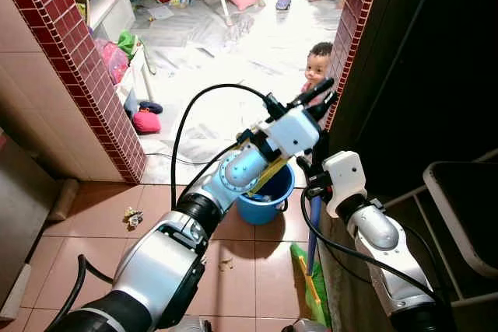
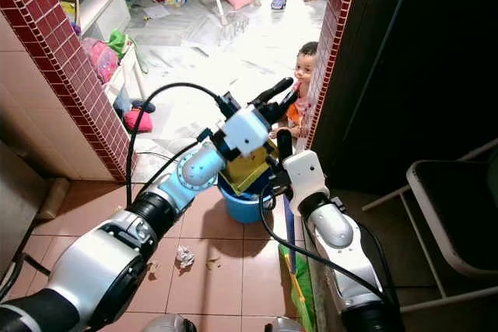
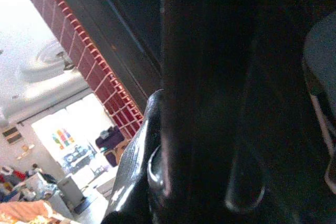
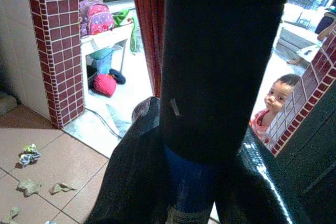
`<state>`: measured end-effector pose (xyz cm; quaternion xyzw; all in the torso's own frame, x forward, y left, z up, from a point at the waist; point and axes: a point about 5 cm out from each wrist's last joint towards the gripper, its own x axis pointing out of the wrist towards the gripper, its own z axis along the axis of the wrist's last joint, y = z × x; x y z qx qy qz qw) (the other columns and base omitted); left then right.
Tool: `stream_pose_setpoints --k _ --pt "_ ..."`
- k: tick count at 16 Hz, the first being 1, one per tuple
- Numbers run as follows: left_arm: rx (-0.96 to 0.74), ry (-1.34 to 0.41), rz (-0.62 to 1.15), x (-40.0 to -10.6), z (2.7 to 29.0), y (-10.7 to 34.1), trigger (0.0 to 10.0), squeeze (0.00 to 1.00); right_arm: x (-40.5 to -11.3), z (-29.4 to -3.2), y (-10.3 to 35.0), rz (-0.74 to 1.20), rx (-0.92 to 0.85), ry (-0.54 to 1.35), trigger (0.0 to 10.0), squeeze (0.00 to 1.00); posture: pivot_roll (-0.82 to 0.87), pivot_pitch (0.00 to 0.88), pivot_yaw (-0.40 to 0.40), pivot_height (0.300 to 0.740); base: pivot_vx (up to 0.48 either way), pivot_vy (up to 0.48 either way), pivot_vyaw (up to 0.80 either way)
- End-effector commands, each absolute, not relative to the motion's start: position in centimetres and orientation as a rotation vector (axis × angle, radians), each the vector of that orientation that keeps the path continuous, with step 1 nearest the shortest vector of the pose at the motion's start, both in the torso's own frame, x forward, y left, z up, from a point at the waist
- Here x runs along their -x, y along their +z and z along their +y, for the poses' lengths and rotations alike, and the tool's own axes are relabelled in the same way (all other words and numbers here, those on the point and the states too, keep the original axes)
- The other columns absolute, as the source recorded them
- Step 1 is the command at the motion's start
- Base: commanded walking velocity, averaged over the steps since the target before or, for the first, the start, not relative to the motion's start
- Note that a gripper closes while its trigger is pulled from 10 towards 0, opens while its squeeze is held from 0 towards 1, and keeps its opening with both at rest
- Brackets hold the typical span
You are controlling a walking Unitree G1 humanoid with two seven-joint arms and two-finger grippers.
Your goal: Sweep floor
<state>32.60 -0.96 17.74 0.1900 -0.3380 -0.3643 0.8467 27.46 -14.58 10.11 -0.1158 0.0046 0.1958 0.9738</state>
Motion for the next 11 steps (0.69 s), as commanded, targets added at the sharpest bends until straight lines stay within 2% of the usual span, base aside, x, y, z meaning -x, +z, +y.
stream_pose_setpoints --k 1,3,7,8,9,11 --pt "-0.426 -0.787 -0.794 -32.4 -1.0 18.8 10.0 0.0 -27.7 -15.1 11.1 -0.04 0.329 0.393 10.0 0.0 -0.17 0.0 0.049 0.74 0.0 0.0 0.0" --pt "-0.433 -0.726 -0.823 -33.3 -0.2 20.2 10.0 0.0 -27.9 -15.1 11.1 -0.044 0.337 0.399 10.0 0.0 -0.17 0.0 0.042 0.74 0.0 0.0 0.0" --pt "-0.2 -0.376 -0.754 -37.4 4.8 25.6 10.0 0.0 -28.6 -14.6 11.1 -0.052 0.341 0.414 10.0 0.0 -0.14 0.0 0.028 0.74 0.0 0.0 0.0" --pt "-0.182 -0.343 -0.753 -37.6 5.4 26.0 10.0 0.0 -28.6 -14.6 11.1 -0.053 0.341 0.417 10.0 0.0 -0.14 0.0 0.027 0.74 0.0 0.0 0.0" --pt "-0.14 -0.234 -0.781 -38.1 7.7 27.7 10.0 0.0 -28.9 -14.5 11.0 -0.053 0.344 0.423 10.0 0.0 -0.12 0.0 0.015 0.74 0.0 0.0 0.0" --pt "-0.09 -0.132 -0.792 -38.5 10.0 29.1 10.0 0.0 -29.2 -14.4 11.0 -0.054 0.348 0.431 10.0 0.0 -0.1 0.0 0.002 0.74 0.0 0.0 0.0"
